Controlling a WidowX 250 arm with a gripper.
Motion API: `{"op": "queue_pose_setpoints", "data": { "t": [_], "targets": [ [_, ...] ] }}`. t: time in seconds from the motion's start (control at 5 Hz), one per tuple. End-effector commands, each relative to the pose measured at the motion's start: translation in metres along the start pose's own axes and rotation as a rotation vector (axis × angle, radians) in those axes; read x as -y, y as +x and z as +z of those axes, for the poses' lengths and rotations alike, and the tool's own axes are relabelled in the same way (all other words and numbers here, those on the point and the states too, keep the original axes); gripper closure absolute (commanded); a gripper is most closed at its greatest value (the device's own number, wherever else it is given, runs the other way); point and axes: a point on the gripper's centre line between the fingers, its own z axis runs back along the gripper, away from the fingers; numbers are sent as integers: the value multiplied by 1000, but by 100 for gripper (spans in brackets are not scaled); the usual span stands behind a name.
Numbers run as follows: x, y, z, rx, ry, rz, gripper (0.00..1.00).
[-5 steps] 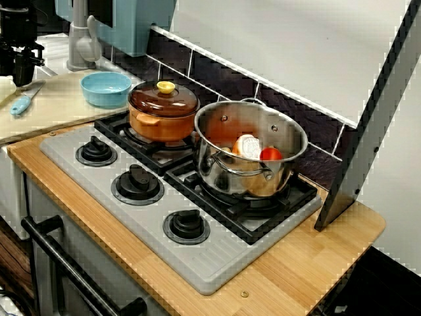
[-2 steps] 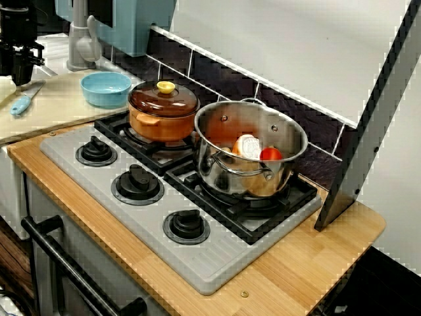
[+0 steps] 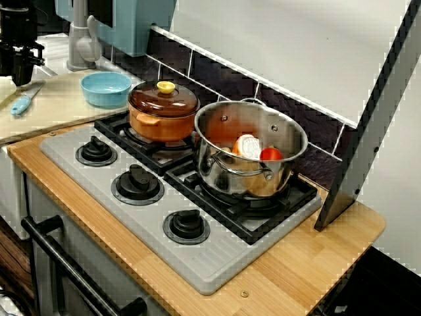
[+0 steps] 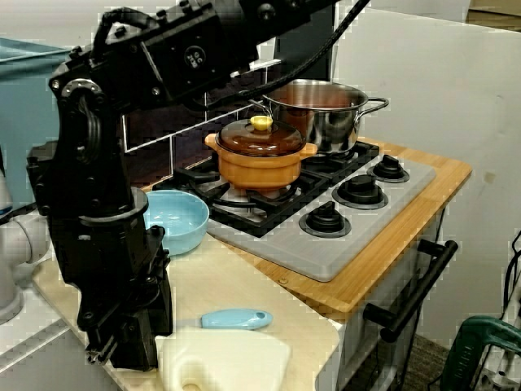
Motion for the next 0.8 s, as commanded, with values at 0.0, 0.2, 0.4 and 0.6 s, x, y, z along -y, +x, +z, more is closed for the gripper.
{"op": "queue_pose_setpoints", "data": {
  "t": [0.0,0.2,0.4,0.6],
  "targets": [
    [-4,2,38,75,5,-16,100],
    [-3,2,43,73,-7,-21,100],
    [-1,2,48,74,-15,-29,100],
    [2,0,54,82,-27,-42,100]
  ]
}}
